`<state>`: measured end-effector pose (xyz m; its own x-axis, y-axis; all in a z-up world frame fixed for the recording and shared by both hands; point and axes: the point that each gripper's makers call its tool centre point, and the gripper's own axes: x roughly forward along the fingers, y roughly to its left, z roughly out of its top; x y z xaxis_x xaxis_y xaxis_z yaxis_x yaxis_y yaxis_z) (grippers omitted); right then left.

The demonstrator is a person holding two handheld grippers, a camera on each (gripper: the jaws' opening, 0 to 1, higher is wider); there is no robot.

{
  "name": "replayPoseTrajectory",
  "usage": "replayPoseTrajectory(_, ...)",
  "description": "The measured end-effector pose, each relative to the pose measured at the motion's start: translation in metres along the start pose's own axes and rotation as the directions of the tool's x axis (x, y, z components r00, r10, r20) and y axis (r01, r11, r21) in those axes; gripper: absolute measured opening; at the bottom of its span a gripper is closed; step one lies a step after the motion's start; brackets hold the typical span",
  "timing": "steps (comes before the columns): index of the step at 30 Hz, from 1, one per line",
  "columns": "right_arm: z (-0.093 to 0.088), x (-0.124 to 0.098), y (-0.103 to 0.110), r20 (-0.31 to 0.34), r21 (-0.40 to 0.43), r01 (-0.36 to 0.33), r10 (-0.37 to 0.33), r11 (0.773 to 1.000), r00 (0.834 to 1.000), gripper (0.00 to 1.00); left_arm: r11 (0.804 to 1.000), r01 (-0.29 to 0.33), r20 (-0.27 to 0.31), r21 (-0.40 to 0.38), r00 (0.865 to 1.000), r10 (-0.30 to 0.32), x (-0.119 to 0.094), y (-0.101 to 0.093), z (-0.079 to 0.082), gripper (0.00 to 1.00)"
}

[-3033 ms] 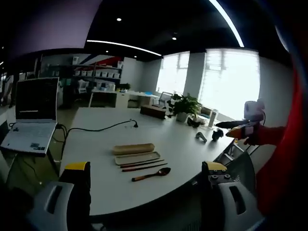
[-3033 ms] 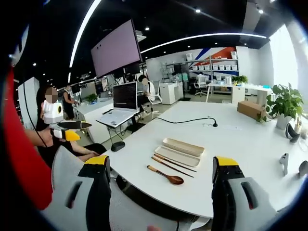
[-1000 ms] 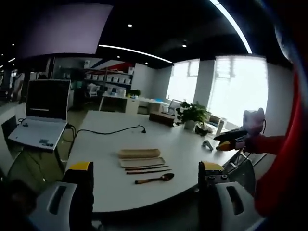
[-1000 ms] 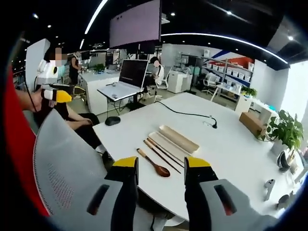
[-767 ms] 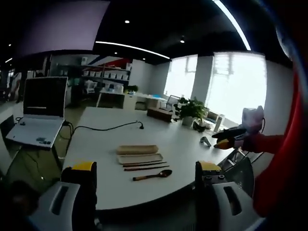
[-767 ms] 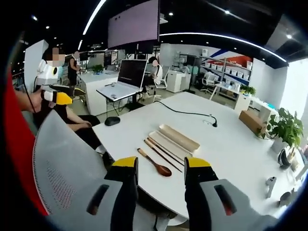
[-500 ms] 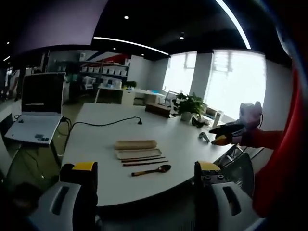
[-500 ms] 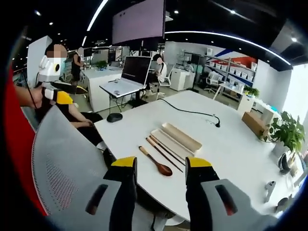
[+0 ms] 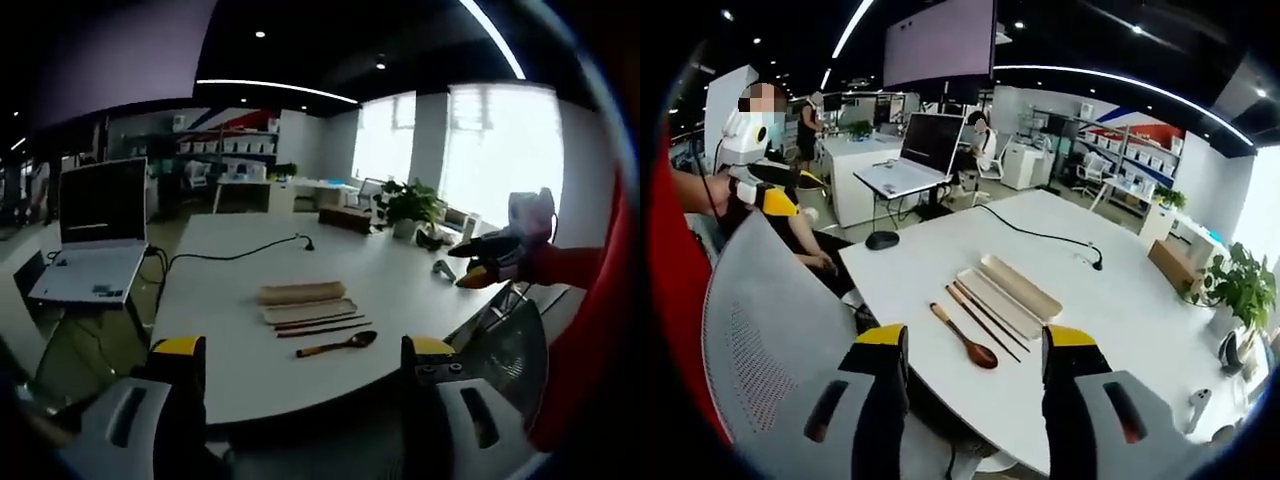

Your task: Arrange the utensils inside the cutlery case until each visible utensil rests in its matching compartment.

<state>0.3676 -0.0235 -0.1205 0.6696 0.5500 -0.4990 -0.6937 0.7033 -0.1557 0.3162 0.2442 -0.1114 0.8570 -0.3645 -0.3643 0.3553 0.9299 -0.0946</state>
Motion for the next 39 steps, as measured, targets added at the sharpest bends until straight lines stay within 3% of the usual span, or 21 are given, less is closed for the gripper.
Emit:
replayPoseTrajectory(5,0.000,0.010,-0.002,-0.011,-0.004,0.005,-0.005,1.000,1.000,0.45,1.000,0.004,-0.006,-0.009,1.000,-0.004,0.001,-0.002,-0.002,0.80)
replayPoseTrajectory(8,-0.007,0.013,-0.003,-0.039,-0.011,0.017,-0.017,1.000,0.999,0.40,0.995,-0.042,-0.081,0.094,0.996,0.050,-0.002,0.003,-0.013,0.73)
replayPoseTrajectory(9,-0.009,0.015,-0.001,-0.046,-0.016,0.009,-0.010,1.000,0.999,0.40,0.993,-0.039,-0.077,0.107,0.996,0.047,-0.002,0.001,-0.013,0.74)
replayPoseTrajectory(11,-0.009,0.017,0.001,-0.049,-0.016,0.002,-0.003,1.000,0.999,0.41,0.996,-0.013,-0.049,0.092,0.999,0.018,-0.002,-0.006,-0.009,0.77)
replayPoseTrajectory(17,-0.006,0.021,0.003,-0.051,-0.024,-0.009,0.008,1.000,0.999,0.40,0.998,-0.006,-0.043,0.055,0.999,0.009,-0.004,-0.011,-0.008,0.78)
replayPoseTrajectory(34,0.007,0.037,0.003,-0.038,-0.020,-0.040,0.039,0.999,0.999,0.41,0.999,-0.003,-0.045,0.043,0.999,0.005,-0.005,-0.006,-0.008,0.77)
replayPoseTrajectory(39,0.002,0.046,0.001,-0.065,-0.096,-0.038,0.032,0.995,0.997,0.42,0.999,-0.005,-0.051,0.040,0.999,0.007,-0.006,-0.005,-0.010,0.77)
